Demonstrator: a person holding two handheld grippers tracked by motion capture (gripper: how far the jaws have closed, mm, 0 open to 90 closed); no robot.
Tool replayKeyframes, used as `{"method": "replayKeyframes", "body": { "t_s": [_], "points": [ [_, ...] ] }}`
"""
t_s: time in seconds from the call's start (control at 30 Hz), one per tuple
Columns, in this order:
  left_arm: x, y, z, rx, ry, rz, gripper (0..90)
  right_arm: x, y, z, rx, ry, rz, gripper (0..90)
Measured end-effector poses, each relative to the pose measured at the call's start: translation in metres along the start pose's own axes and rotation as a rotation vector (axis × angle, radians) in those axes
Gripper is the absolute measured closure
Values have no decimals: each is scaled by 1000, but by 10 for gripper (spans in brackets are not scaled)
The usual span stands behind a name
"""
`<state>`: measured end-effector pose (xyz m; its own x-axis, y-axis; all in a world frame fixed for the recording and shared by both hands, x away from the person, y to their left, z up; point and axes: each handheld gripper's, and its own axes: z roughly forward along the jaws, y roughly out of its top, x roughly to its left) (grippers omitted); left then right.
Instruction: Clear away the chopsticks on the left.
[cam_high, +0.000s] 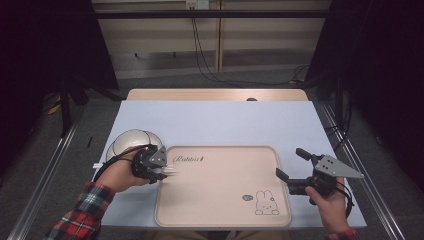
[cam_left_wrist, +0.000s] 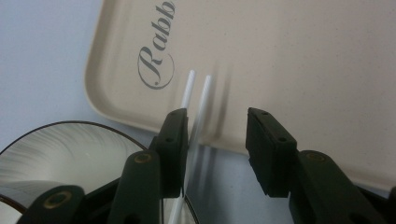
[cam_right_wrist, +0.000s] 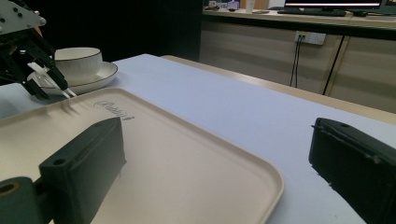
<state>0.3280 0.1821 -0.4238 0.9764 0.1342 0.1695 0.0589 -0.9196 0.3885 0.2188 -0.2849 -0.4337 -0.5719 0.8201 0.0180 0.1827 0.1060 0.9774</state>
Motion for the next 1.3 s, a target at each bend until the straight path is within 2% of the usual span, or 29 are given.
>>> {"method": "replayKeyframes", "body": {
  "t_s": [0.03,0.47,0.57,0.67,0.8,0.87,1.03,1.2,1.3],
  "points": [
    [2,0,-1,23,1,35,604,0,0,0,1,2,-1,28],
    [4,0,1,57,8,85,667,-1,0,0,4,5,0,28],
    [3,-1,2,55,4,67,671,0,0,0,5,6,-1,28],
    [4,-1,2,61,-1,87,671,0,0,0,5,8,-1,28],
    [3,-2,1,73,3,76,671,0,0,0,5,10,2,28],
    [5,-2,1,83,3,100,671,0,0,0,3,9,3,28],
    [3,-4,2,83,1,72,678,0,0,0,3,11,5,28],
    [6,-3,2,93,4,102,693,0,0,0,3,11,5,27],
    [5,-4,3,90,7,96,706,0,0,0,2,12,6,27]
  ]
}}
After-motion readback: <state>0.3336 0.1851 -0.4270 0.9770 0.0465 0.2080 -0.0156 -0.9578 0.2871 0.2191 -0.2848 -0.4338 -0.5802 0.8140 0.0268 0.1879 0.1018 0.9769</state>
